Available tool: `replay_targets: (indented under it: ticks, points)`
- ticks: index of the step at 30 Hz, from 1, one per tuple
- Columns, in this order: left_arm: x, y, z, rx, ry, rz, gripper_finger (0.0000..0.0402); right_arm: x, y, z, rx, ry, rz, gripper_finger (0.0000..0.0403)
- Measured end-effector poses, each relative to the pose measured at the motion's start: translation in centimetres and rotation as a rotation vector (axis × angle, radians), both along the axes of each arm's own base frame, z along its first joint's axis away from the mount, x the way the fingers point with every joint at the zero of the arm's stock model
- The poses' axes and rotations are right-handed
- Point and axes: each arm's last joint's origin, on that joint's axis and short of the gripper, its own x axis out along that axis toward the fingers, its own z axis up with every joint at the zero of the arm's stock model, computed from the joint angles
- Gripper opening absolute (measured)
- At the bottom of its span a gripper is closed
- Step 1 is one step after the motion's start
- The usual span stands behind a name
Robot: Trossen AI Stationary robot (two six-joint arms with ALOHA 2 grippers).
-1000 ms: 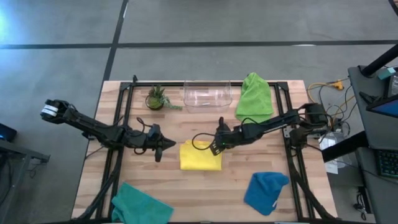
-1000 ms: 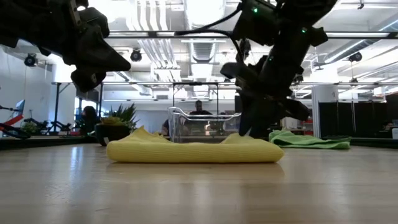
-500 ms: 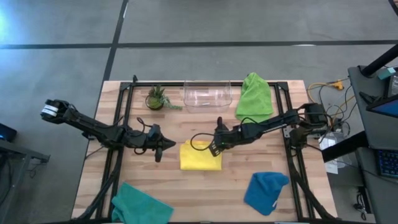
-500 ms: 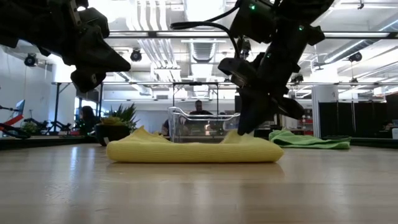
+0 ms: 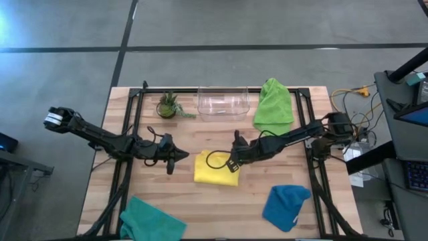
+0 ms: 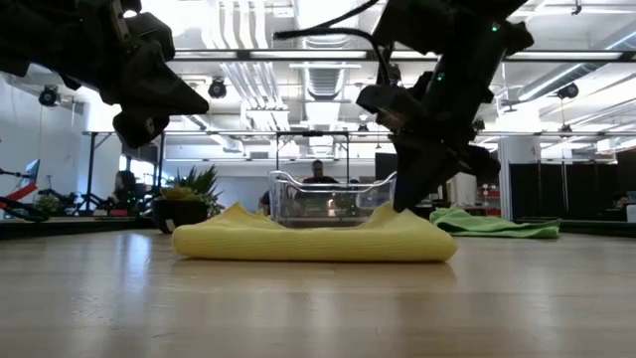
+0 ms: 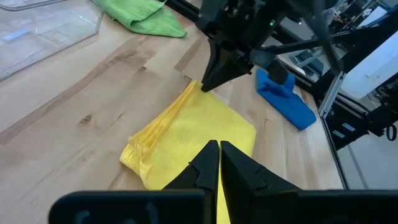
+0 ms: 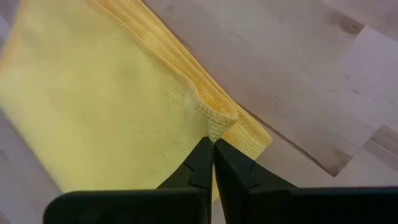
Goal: Fold microfiber towels
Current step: Fold the yellow microfiber towel
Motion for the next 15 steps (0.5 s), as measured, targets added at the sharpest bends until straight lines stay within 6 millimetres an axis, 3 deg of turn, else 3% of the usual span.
replay_targets:
  ticks: [6, 15]
  points:
    - [0.0, 0.0, 0.0, 0.0, 0.0, 0.0, 0.0, -0.7, 0.7, 0.9, -0.019, -0.022, -0.029, 0.0009]
    - [0.0, 0.0, 0.0, 0.001, 0.0, 0.0, 0.0, -1.4, 0.7, 0.0, -0.015, 0.046, -0.059, 0.0009]
